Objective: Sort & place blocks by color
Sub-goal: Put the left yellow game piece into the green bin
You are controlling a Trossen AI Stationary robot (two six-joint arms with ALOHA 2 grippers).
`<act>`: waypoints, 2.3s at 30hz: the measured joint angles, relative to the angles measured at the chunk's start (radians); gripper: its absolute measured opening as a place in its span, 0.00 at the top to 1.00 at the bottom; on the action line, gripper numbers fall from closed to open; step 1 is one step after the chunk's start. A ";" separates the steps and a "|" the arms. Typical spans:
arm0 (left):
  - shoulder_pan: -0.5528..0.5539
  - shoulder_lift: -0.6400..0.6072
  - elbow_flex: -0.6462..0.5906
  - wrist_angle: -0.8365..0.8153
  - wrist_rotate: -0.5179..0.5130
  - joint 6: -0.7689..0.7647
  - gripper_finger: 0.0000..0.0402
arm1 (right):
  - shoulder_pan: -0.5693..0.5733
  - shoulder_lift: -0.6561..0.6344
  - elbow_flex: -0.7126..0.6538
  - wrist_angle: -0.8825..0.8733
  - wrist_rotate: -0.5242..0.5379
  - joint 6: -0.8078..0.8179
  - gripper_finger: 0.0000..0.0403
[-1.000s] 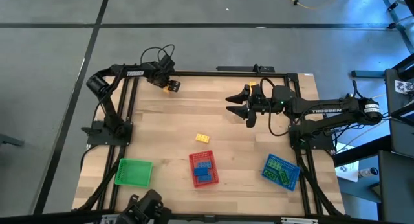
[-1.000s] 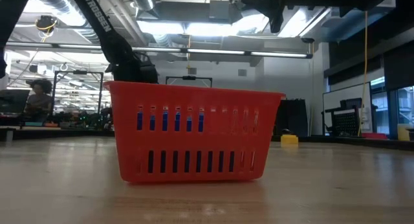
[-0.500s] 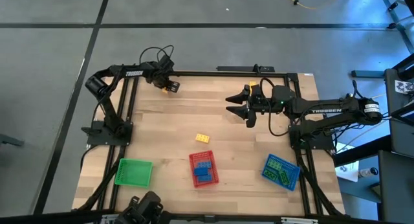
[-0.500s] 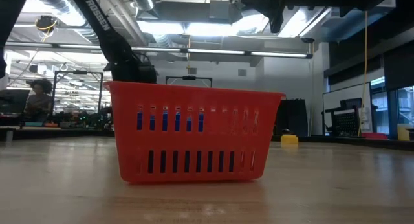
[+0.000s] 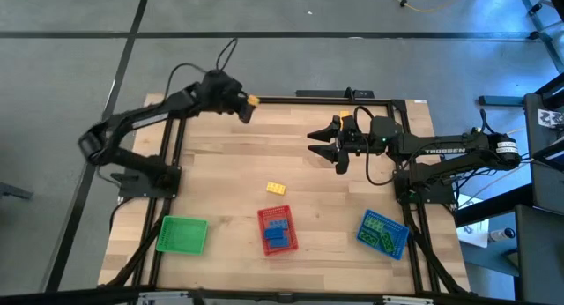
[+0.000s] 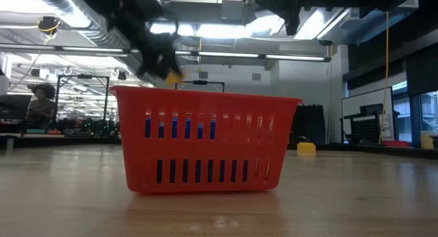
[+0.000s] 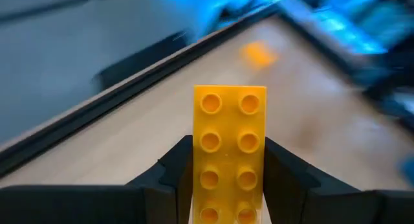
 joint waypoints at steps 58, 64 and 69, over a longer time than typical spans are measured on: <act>-0.622 0.058 -0.121 0.784 -0.069 0.053 0.68 | 0.091 0.212 0.198 0.004 0.034 -0.124 0.43; -0.622 0.057 -0.122 0.821 -0.102 0.072 0.68 | 0.091 0.212 0.199 -0.016 0.037 -0.097 0.43; -0.622 0.057 -0.122 0.807 -0.102 0.091 0.68 | 0.091 0.212 0.199 0.002 0.037 -0.098 0.45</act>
